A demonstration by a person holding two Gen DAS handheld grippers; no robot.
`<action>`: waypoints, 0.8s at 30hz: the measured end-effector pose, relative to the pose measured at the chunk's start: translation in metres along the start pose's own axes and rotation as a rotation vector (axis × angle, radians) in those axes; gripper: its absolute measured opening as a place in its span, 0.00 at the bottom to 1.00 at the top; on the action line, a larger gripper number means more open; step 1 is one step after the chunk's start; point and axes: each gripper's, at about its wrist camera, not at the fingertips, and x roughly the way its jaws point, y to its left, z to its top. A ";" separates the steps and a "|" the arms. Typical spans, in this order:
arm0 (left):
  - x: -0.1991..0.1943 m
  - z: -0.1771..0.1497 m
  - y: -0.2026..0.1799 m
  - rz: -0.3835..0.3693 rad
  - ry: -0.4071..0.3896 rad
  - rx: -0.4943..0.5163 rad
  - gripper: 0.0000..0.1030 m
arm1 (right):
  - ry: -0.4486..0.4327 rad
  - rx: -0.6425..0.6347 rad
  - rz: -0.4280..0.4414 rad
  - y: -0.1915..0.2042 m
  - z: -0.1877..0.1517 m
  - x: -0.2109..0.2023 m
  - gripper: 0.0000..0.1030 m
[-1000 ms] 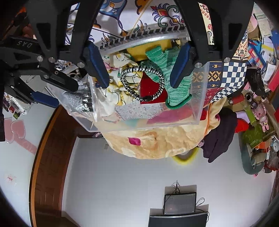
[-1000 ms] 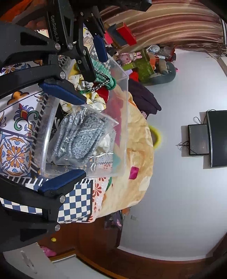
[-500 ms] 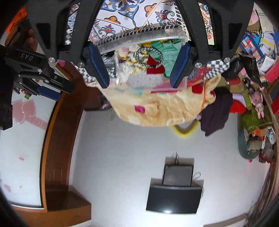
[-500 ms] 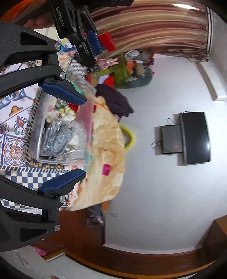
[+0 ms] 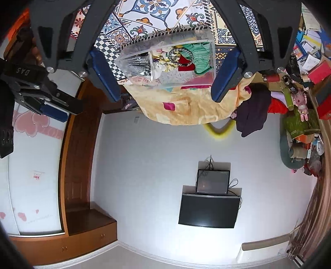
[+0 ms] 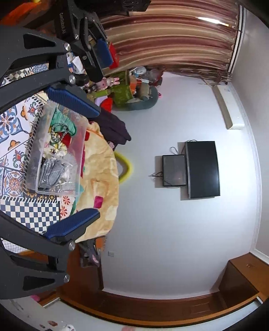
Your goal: Organize soft objects
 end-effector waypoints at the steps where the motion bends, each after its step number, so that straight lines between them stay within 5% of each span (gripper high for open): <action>1: -0.003 0.000 -0.001 0.000 -0.003 0.002 0.88 | -0.009 0.002 -0.002 0.000 0.000 -0.002 0.97; 7: -0.014 0.002 -0.006 0.018 -0.025 0.006 0.98 | -0.040 0.022 -0.001 0.000 0.000 -0.009 1.00; 24: -0.020 0.000 -0.008 0.041 -0.034 0.016 1.00 | -0.029 0.035 0.010 -0.004 -0.005 -0.010 1.00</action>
